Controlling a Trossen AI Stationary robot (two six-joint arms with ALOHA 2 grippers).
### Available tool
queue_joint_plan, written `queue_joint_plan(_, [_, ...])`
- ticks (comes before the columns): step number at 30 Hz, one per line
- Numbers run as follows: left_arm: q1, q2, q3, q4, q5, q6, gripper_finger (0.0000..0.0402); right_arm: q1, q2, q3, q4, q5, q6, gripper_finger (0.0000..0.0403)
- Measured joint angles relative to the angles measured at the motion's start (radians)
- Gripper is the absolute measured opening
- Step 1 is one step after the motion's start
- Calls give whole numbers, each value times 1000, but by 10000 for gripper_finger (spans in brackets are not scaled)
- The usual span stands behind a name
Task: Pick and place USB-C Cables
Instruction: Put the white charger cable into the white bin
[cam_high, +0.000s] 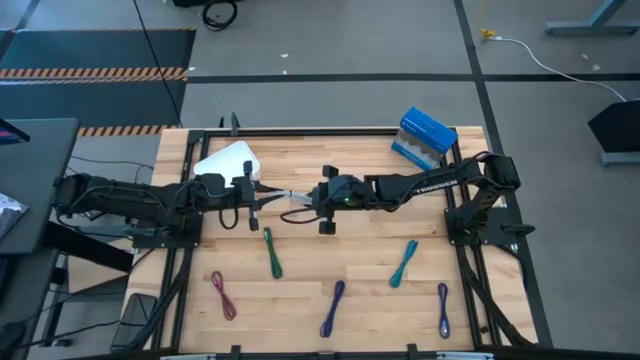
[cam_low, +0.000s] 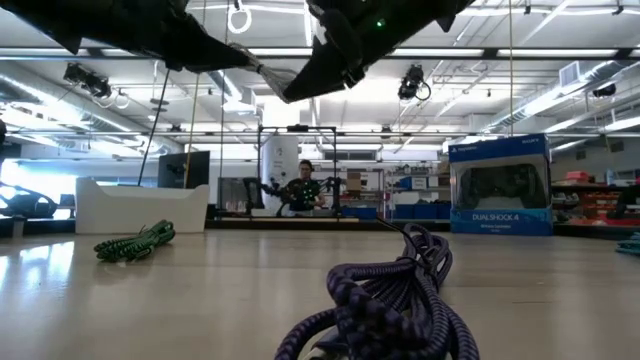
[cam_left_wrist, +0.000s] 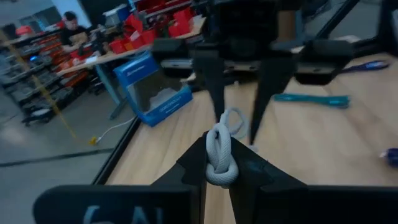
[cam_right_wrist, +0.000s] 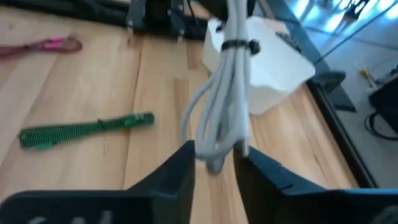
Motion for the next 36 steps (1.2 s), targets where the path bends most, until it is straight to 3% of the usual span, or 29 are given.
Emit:
queue_joint_plan(3, [0, -22, 0, -23, -94, -10, 46, 0, 0, 0, -54, -1, 44, 158])
queue_joint_plan(6, [0, -60, 1, -77, -326, -91, 46, 0, 0, 0, -116, -4, 91, 184])
queue_joint_plan(8, [1, -92, 15, -169, -493, -148, 46, 1, 0, 0, -154, -4, 113, 196])
queue_joint_plan(11, [10, -131, 65, -390, -612, -269, 46, 3, 0, 0, -200, -4, 134, 204])
queue_joint_plan(17, [74, -151, 133, -763, -673, -588, 46, 3, 1, 0, -229, -4, 139, 202])
queue_joint_plan(21, [120, -147, 133, -896, -700, -691, 46, 3, 1, 0, -229, -5, 139, 202])
queue_joint_plan(28, [175, -148, 133, -961, -707, -707, 49, 3, 1, 0, -208, -5, 141, 201])
queue_joint_plan(32, [188, -148, 133, -978, -659, -708, 49, 3, 1, 0, -191, -5, 149, 201])
queue_joint_plan(36, [190, -147, 133, -981, -618, -708, 83, 3, 1, 0, -180, -5, 155, 201])
